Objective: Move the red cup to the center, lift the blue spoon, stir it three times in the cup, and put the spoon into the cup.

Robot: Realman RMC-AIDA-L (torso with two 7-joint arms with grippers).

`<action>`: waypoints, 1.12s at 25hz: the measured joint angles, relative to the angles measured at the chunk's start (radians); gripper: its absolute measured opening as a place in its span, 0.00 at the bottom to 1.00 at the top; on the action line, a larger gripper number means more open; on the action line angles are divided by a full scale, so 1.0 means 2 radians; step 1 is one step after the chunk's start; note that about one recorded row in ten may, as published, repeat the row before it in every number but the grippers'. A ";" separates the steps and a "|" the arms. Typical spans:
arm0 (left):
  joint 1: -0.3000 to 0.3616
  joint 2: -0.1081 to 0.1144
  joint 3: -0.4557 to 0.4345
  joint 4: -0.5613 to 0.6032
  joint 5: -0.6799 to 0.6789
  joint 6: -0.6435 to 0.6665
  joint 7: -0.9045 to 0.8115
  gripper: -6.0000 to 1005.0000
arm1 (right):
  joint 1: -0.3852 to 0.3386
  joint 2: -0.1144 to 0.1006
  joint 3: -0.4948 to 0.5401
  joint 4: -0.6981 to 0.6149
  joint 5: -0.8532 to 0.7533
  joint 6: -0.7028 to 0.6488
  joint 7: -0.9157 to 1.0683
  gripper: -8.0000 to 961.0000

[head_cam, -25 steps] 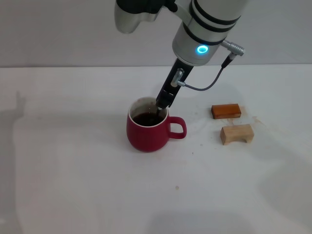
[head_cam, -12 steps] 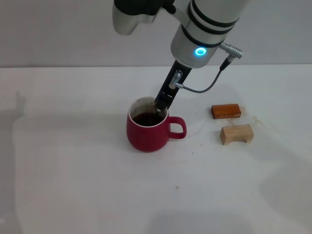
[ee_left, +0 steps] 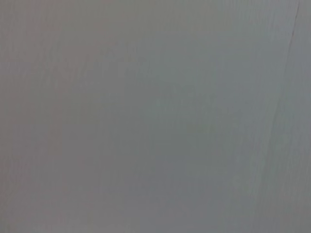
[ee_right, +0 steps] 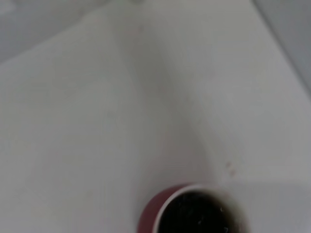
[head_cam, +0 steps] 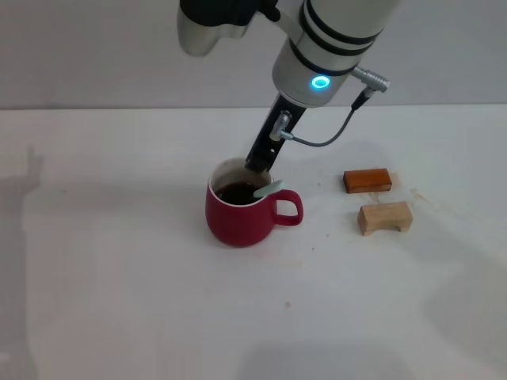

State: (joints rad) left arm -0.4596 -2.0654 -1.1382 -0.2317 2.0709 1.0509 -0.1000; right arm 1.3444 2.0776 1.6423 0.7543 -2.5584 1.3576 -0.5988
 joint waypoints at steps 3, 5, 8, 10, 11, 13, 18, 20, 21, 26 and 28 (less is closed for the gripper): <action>0.000 0.000 0.000 0.000 0.000 0.000 0.000 0.86 | -0.024 0.000 -0.021 0.033 -0.001 -0.028 0.004 0.19; 0.000 0.000 0.000 0.000 0.000 0.000 -0.001 0.86 | -0.064 0.000 -0.038 0.087 -0.004 -0.052 0.009 0.19; -0.001 0.000 0.000 0.000 0.001 0.000 -0.001 0.86 | -0.138 -0.001 -0.083 0.184 -0.038 -0.113 0.030 0.19; -0.001 0.000 0.000 -0.001 0.002 0.000 -0.001 0.86 | -0.197 -0.001 -0.127 0.243 -0.104 -0.185 0.068 0.19; -0.001 0.000 0.000 -0.001 0.003 0.000 0.000 0.86 | -0.224 -0.001 -0.146 0.264 -0.139 -0.224 0.088 0.19; -0.001 0.000 0.000 -0.001 0.004 0.000 0.000 0.86 | -0.276 -0.002 -0.171 0.293 -0.174 -0.290 0.116 0.19; 0.000 0.000 0.003 -0.001 0.004 0.001 0.003 0.86 | -0.386 -0.001 -0.159 0.307 -0.183 -0.457 0.138 0.19; -0.001 0.000 0.004 -0.001 0.004 0.001 0.004 0.86 | -0.430 0.000 -0.157 0.305 -0.182 -0.533 0.141 0.19; -0.001 0.000 0.004 -0.001 0.004 0.001 0.004 0.86 | -0.452 0.001 -0.157 0.304 -0.182 -0.573 0.142 0.19; -0.001 0.000 0.005 -0.001 0.004 0.002 0.005 0.86 | -0.546 0.004 -0.151 0.283 -0.178 -0.730 0.152 0.18; -0.002 0.000 0.005 -0.001 0.004 0.002 0.005 0.86 | -0.585 0.005 -0.138 0.251 -0.159 -0.817 0.171 0.18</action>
State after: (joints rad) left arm -0.4629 -2.0662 -1.1273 -0.2332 2.0798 1.0552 -0.0903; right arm 0.1752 2.0878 1.3673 1.2563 -2.8772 -0.2759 -0.2578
